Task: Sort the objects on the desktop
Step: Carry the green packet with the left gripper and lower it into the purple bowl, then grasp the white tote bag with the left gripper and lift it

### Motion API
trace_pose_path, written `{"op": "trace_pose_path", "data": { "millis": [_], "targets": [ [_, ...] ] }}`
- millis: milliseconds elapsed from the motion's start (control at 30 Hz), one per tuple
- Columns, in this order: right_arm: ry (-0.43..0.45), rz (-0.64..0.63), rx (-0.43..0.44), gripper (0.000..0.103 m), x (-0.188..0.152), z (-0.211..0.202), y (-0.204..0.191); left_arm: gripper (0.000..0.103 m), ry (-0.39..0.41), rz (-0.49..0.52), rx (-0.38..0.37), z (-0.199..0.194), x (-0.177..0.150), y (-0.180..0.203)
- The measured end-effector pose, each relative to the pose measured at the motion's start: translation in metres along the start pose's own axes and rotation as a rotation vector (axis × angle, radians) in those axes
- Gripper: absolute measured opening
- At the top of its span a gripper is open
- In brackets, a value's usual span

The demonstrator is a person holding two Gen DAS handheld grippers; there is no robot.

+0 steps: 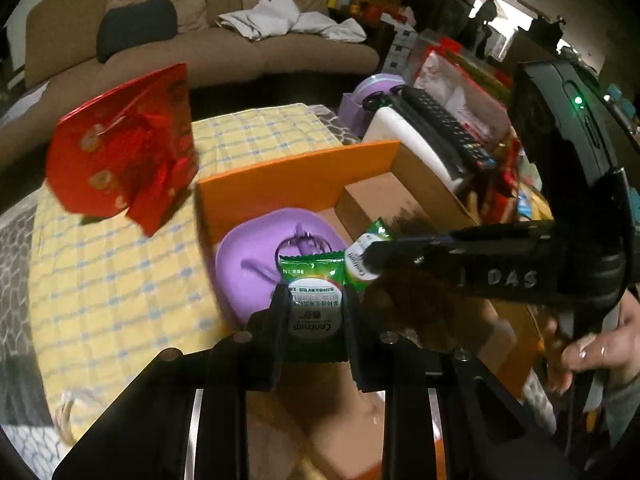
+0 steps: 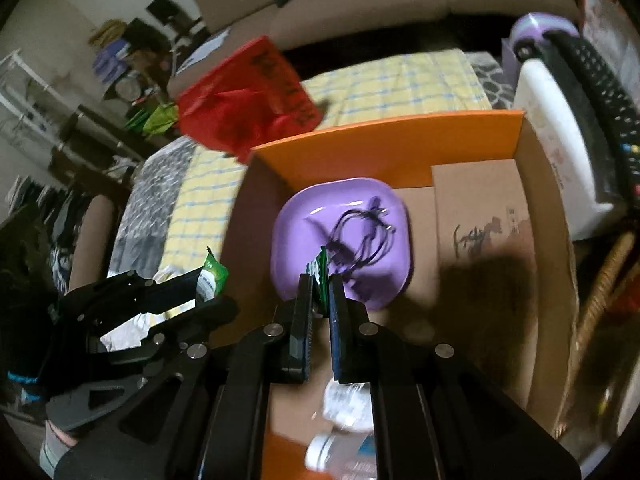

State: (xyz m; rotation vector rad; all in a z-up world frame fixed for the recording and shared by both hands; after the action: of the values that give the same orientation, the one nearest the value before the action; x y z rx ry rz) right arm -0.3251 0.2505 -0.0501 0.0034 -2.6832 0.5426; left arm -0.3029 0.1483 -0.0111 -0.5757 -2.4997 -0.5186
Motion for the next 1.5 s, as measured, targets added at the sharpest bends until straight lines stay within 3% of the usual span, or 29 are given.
{"op": "trace_pose_path", "data": {
  "millis": [167,233,267,333,400,500,600,733,900,1033,1200,1333,1500],
  "targets": [
    [0.001,0.033,0.021,0.011,0.021,0.028,0.010,0.031,-0.054,0.001,0.070,0.035,0.009,-0.006],
    [-0.026,0.044,0.022,0.012,0.024,0.041,0.012,0.046,-0.064,-0.015,0.094,0.040,0.007,-0.010],
    [-0.026,0.048,-0.004,0.020,0.024,0.042,0.014,0.051,-0.055,-0.021,0.097,0.038,0.007,-0.012],
    [0.001,0.045,-0.024,0.030,0.027,0.035,0.017,0.054,-0.022,-0.035,0.093,0.025,0.009,-0.015],
    [0.021,0.040,-0.032,0.031,0.024,0.022,0.018,0.054,0.004,-0.054,0.071,0.007,0.009,-0.020],
    [0.047,0.002,-0.042,0.031,0.019,-0.004,0.011,0.068,0.065,-0.071,0.052,-0.034,0.004,-0.032],
    [0.065,-0.022,-0.006,0.031,0.010,-0.029,-0.006,0.072,0.104,-0.082,0.081,-0.076,-0.013,-0.055],
    [0.085,-0.067,0.052,0.036,-0.007,-0.050,-0.043,0.084,0.103,-0.115,0.163,-0.121,-0.063,-0.105],
    [0.066,-0.141,0.124,0.039,-0.035,-0.050,-0.104,0.084,0.034,-0.192,0.215,-0.134,-0.143,-0.158],
    [0.027,-0.164,0.164,0.039,-0.061,-0.034,-0.144,0.084,0.028,-0.167,0.192,-0.127,-0.177,-0.159],
    [-0.029,-0.165,0.190,0.039,-0.089,-0.011,-0.173,0.084,-0.020,-0.133,0.155,-0.096,-0.189,-0.144],
    [-0.067,-0.153,0.196,0.039,-0.097,0.013,-0.189,0.084,-0.069,-0.051,0.211,-0.067,-0.194,-0.137],
    [-0.138,-0.136,0.115,0.046,-0.094,0.061,-0.203,0.082,-0.068,-0.037,0.227,-0.055,-0.192,-0.140]
  ]
}}
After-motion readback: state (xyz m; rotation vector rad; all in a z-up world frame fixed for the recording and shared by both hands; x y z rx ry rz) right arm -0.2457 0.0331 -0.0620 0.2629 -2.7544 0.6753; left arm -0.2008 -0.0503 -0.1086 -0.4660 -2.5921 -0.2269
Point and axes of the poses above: each gripper's, at about its wrist camera, not at the fingertips, and z roughly the way its jaws point, y to its right, x to its top, the point moved 9 cm from there along z, roughly the way its jaws point, and after that the axes turned 3 degrees about -z, right-handed, at the moved point
